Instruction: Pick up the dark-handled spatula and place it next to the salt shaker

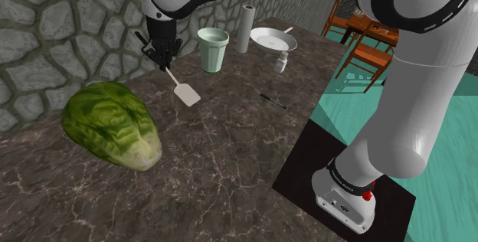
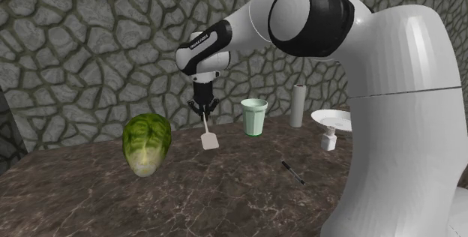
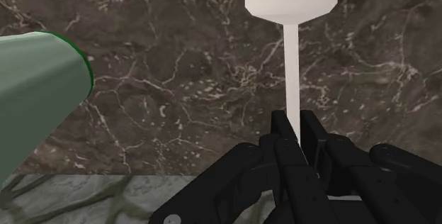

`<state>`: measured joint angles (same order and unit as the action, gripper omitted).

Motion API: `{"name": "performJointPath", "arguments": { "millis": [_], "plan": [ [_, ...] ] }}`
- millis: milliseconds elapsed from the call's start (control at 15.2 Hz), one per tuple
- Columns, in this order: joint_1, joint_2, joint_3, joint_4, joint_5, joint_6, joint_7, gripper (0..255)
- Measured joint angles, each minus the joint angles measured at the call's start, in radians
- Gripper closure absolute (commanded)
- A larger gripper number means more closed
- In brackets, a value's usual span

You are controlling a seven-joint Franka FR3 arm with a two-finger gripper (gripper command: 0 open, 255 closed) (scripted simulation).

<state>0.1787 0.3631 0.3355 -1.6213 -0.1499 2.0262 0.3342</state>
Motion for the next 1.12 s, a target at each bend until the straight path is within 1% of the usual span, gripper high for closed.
{"name": "performJointPath", "arguments": {
  "millis": [198,924,1056,1122],
  "plan": [
    [-0.003,-0.015,0.002,0.017,0.007,-0.032,-0.006,255],
    [0.004,-0.028,0.008,0.144,0.015,-0.171,-0.013,255],
    [-0.017,-0.058,0.003,0.111,0.028,-0.164,-0.039,255],
    [-0.036,-0.083,-0.002,0.079,0.039,-0.155,-0.061,255]
  ]
}}
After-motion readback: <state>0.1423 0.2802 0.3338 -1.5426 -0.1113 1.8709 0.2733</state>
